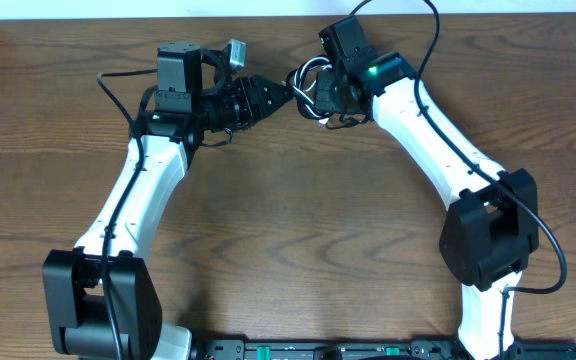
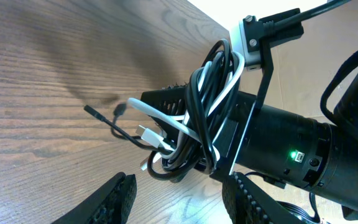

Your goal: Untangle cables

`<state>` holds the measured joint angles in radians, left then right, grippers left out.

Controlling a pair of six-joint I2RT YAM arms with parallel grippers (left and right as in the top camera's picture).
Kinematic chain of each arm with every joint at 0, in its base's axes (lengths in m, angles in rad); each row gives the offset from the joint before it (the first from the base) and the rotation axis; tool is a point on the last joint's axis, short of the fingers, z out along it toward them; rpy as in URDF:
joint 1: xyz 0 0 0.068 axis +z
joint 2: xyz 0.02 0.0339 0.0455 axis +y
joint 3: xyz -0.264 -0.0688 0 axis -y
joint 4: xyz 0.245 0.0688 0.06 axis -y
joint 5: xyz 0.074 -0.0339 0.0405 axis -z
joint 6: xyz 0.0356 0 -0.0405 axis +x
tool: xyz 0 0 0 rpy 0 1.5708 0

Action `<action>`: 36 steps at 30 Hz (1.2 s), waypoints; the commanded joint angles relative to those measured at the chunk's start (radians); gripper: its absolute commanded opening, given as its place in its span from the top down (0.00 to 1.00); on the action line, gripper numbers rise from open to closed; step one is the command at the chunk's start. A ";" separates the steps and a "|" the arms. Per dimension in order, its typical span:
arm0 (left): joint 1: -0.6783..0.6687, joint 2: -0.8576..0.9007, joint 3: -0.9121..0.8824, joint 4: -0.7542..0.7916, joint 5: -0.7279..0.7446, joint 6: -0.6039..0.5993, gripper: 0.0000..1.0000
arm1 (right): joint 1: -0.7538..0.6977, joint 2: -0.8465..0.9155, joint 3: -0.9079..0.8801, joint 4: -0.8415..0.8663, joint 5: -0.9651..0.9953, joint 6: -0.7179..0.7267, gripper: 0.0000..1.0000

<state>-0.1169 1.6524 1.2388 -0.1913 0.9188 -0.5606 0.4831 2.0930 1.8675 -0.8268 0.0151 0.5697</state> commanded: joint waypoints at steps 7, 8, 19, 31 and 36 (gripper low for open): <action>0.000 -0.008 0.015 0.084 -0.015 -0.066 0.50 | 0.028 0.060 0.013 0.006 -0.023 0.014 0.99; 0.001 -0.008 0.015 0.084 -0.032 -0.065 0.50 | 0.029 0.063 0.013 0.009 -0.036 0.014 0.99; 0.000 -0.006 0.014 -0.044 -0.157 -0.009 0.62 | 0.032 0.063 0.014 0.074 -0.166 0.013 0.99; 0.000 -0.006 0.014 -0.063 -0.215 0.071 0.69 | 0.056 0.063 0.014 0.102 -0.221 0.021 0.99; 0.000 -0.006 0.014 -0.069 -0.225 0.079 0.81 | 0.056 0.062 0.014 0.102 -0.235 0.021 0.99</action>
<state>-0.1188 1.6524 1.2400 -0.2550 0.7258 -0.5106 0.5354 2.1609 1.8675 -0.7311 -0.1883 0.5777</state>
